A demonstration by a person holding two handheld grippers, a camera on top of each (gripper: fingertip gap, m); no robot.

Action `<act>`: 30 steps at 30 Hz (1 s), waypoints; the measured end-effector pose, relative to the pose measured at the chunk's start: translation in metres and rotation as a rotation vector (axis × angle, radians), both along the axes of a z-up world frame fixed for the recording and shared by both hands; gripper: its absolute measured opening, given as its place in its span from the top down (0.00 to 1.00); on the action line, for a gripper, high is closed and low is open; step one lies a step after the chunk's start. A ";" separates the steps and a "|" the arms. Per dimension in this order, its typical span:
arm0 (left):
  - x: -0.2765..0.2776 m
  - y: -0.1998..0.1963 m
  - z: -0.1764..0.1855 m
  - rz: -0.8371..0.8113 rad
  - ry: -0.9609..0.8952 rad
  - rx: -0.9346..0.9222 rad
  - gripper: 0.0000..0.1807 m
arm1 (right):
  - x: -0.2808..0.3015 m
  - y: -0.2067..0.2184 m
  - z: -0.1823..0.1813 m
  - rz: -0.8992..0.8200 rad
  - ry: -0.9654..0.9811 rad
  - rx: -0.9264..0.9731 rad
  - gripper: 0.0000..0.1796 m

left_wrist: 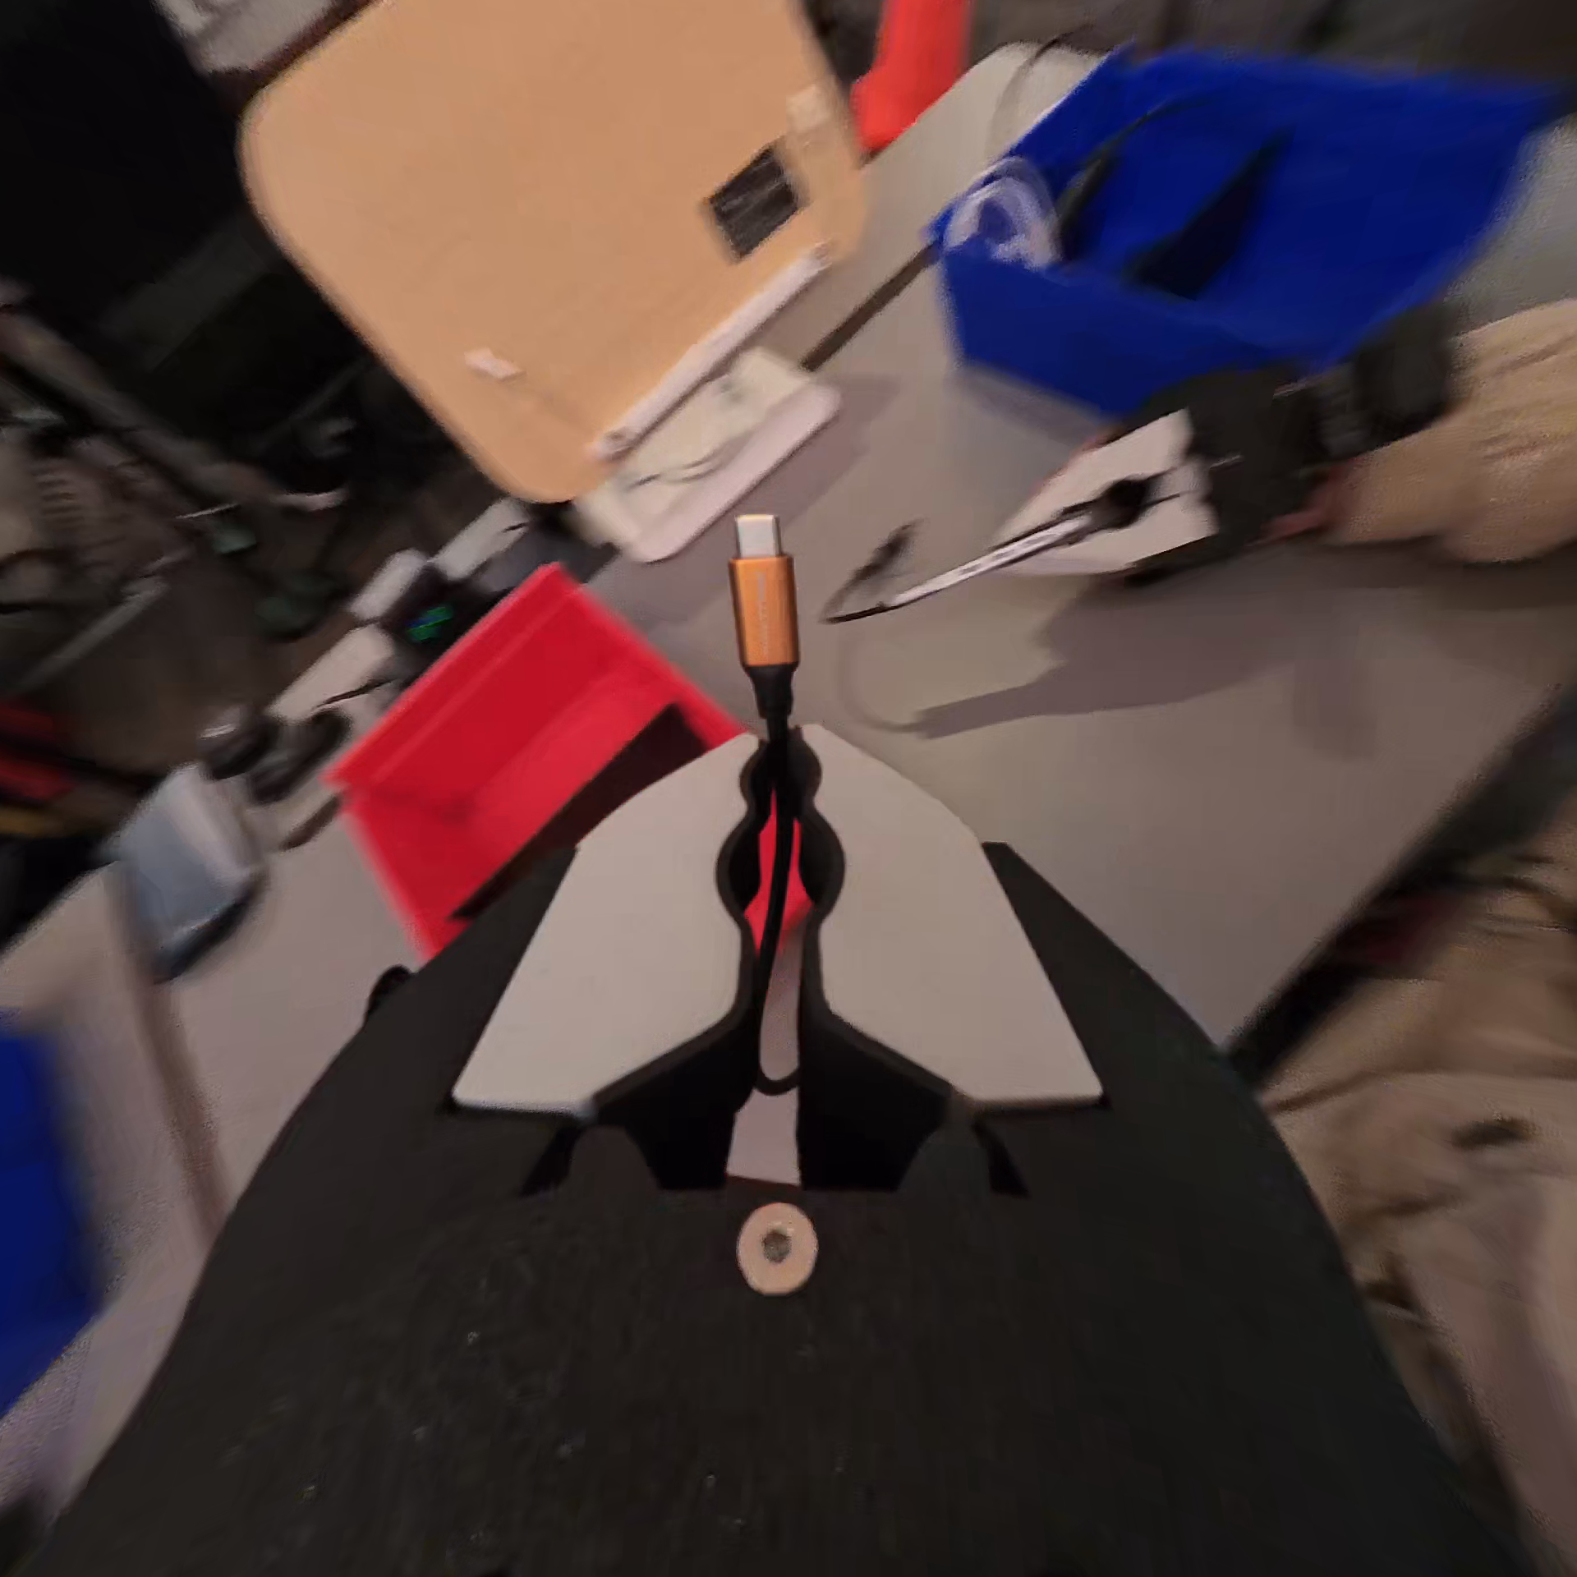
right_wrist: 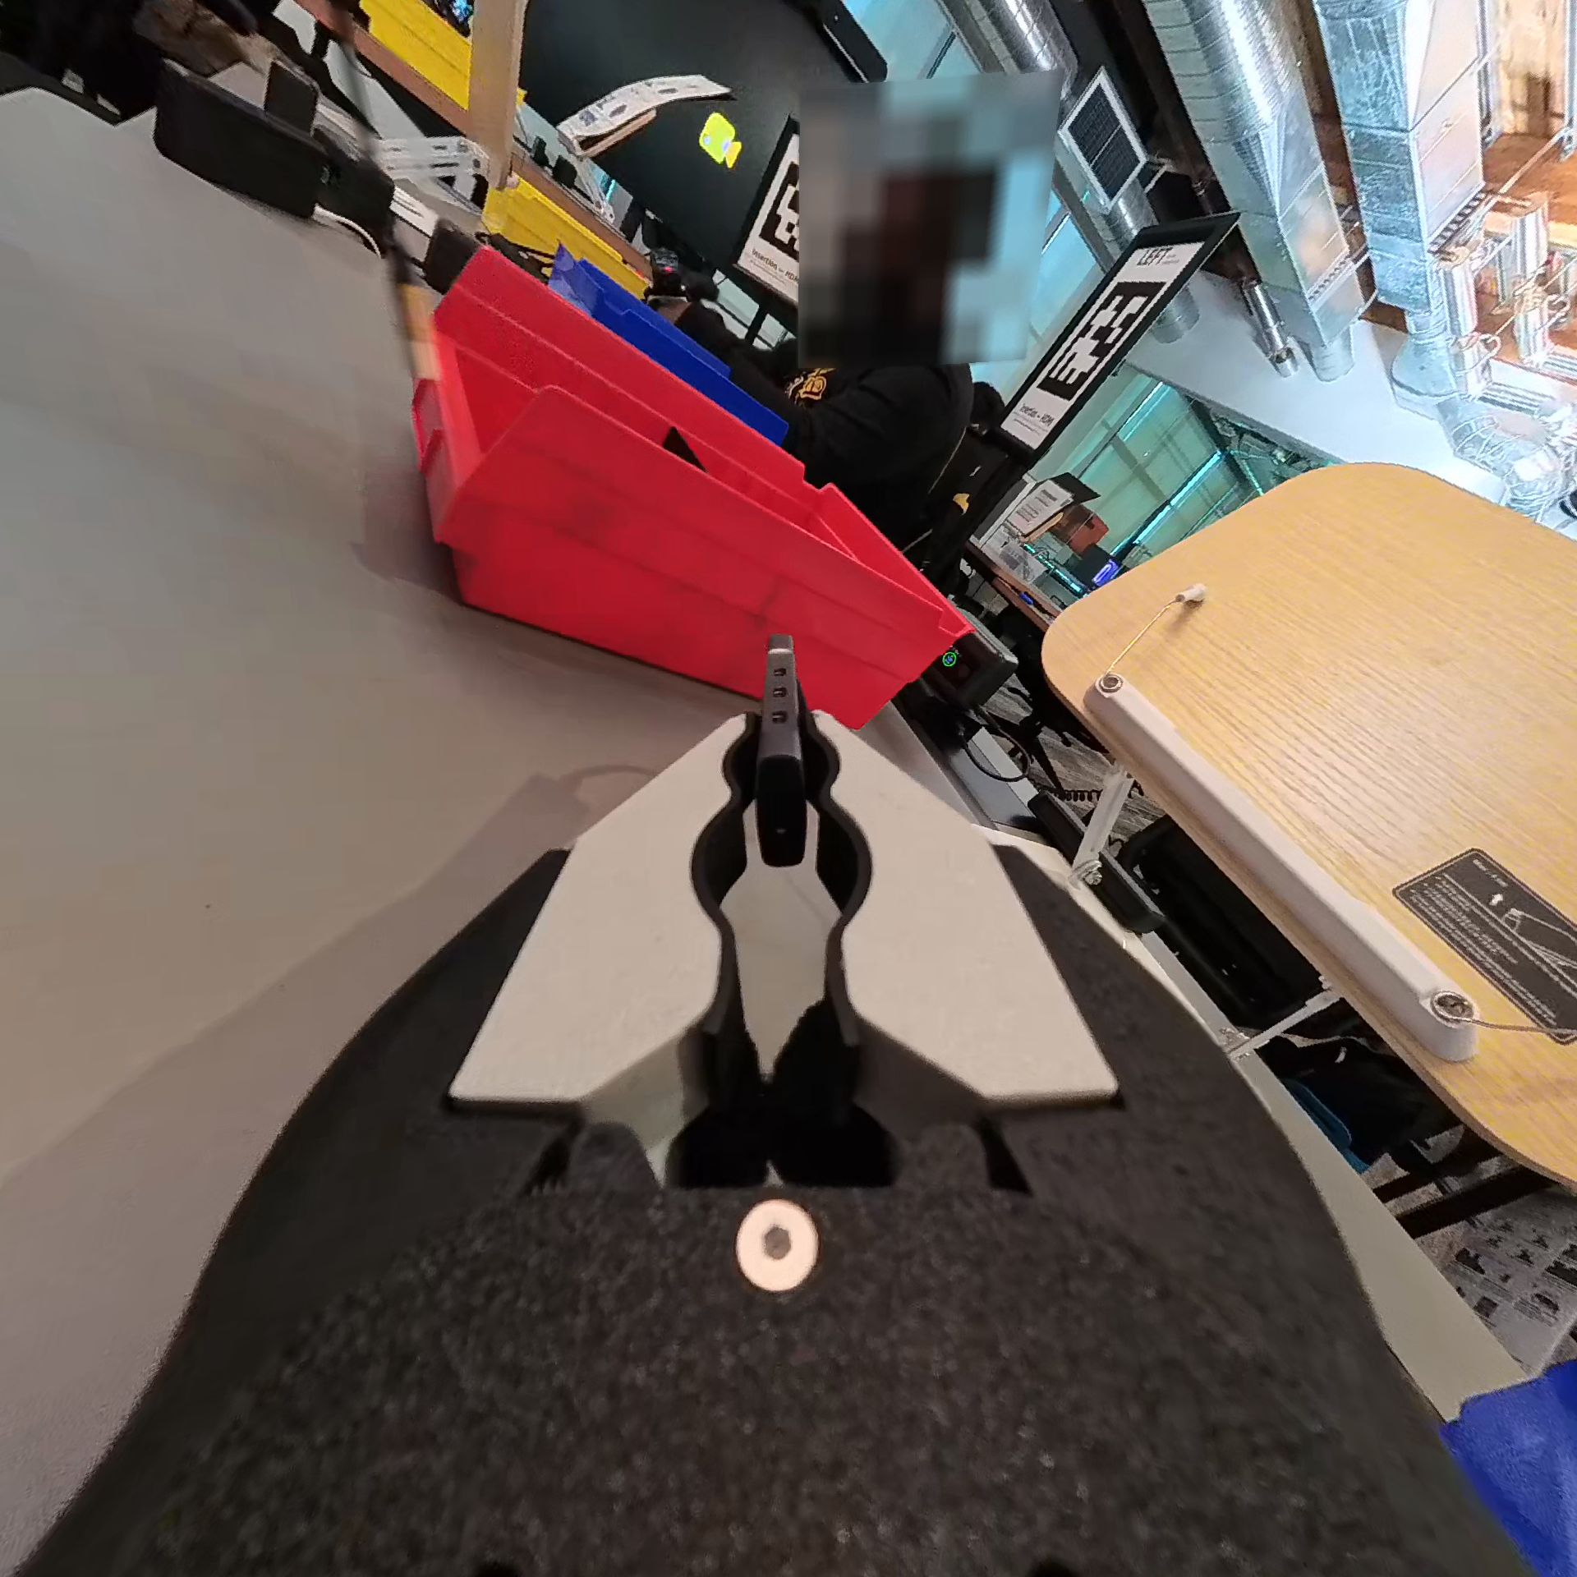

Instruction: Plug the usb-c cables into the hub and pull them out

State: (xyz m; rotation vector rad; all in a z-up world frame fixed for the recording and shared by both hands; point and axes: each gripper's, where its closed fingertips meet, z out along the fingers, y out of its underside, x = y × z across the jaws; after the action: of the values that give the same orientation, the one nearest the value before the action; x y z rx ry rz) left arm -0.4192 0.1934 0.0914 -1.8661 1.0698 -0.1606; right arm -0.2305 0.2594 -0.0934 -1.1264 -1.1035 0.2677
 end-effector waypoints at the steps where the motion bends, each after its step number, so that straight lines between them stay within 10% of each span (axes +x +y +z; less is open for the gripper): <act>1: 0.013 -0.013 -0.005 -0.053 -0.053 -0.049 0.99 | 0.000 0.000 0.000 -0.002 -0.001 0.001 0.95; 15: 0.089 0.001 -0.259 0.005 0.287 -0.296 0.99 | -0.005 -0.002 -0.008 0.009 -0.050 0.005 0.95; 30: 0.098 -0.014 -0.256 -0.264 -0.287 -0.497 0.84 | -0.009 -0.004 -0.014 0.038 -0.075 -0.019 0.95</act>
State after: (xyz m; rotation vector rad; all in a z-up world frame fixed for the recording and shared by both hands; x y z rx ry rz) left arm -0.3212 0.1798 -0.1651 -2.0386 1.1361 -0.8904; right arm -0.2394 0.2553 -0.1076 -1.1408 -1.1916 0.2676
